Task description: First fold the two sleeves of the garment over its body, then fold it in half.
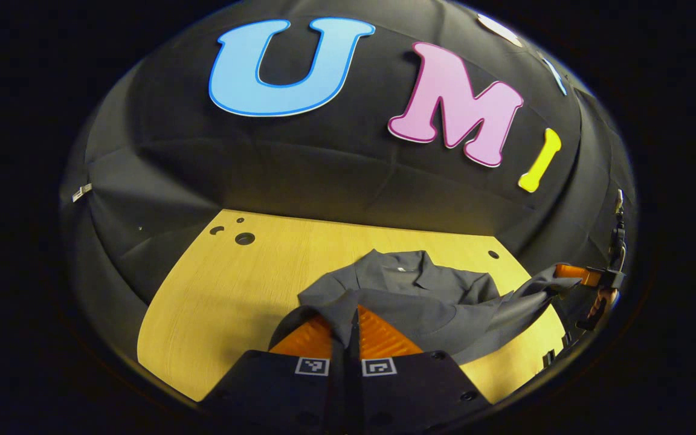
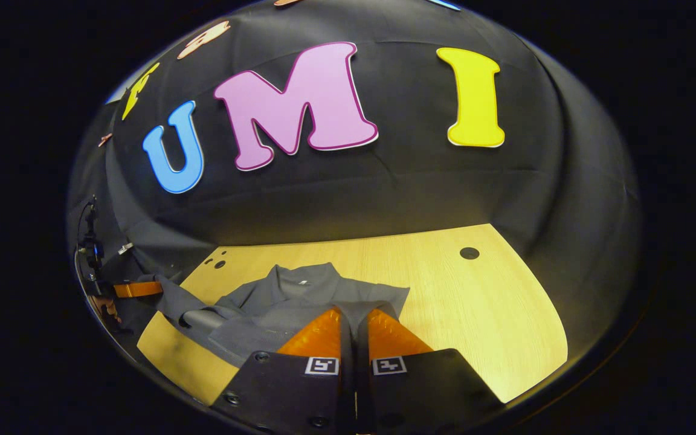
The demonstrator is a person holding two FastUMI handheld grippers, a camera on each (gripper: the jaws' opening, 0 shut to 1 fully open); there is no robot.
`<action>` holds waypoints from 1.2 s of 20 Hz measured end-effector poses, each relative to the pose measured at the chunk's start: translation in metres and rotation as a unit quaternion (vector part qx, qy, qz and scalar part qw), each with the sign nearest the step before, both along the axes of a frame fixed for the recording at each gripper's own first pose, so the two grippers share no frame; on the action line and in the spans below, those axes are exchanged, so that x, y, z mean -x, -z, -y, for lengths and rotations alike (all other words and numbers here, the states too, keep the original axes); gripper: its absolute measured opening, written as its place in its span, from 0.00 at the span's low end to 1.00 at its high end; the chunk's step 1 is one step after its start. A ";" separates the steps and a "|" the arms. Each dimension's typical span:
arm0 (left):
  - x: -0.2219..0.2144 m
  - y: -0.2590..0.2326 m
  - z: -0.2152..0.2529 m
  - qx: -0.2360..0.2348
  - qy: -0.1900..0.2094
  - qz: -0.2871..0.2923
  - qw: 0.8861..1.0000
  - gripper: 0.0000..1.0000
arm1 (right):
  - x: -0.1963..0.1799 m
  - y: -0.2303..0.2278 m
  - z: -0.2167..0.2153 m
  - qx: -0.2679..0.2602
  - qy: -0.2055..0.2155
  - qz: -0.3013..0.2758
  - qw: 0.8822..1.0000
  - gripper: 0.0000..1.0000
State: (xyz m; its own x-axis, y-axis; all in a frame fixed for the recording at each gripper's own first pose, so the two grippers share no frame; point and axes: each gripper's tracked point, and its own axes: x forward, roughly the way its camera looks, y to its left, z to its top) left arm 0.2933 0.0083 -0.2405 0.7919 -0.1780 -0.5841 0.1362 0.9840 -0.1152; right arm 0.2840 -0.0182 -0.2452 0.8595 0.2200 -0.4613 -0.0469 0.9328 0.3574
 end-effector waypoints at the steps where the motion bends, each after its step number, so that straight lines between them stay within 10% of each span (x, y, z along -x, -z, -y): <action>1: -0.013 0.006 -0.001 -0.005 -0.001 0.000 1.000 0.05 | -0.011 0.006 0.002 0.008 0.002 -0.003 1.000 0.05; 11: -0.113 0.085 0.007 -0.067 -0.003 -0.023 0.998 0.05 | -0.107 0.083 -0.003 0.089 -0.010 -0.016 0.996 0.06; 24: -0.143 0.179 0.003 -0.097 -0.024 -0.069 0.993 0.08 | -0.137 0.188 -0.015 0.095 -0.030 -0.083 0.992 0.09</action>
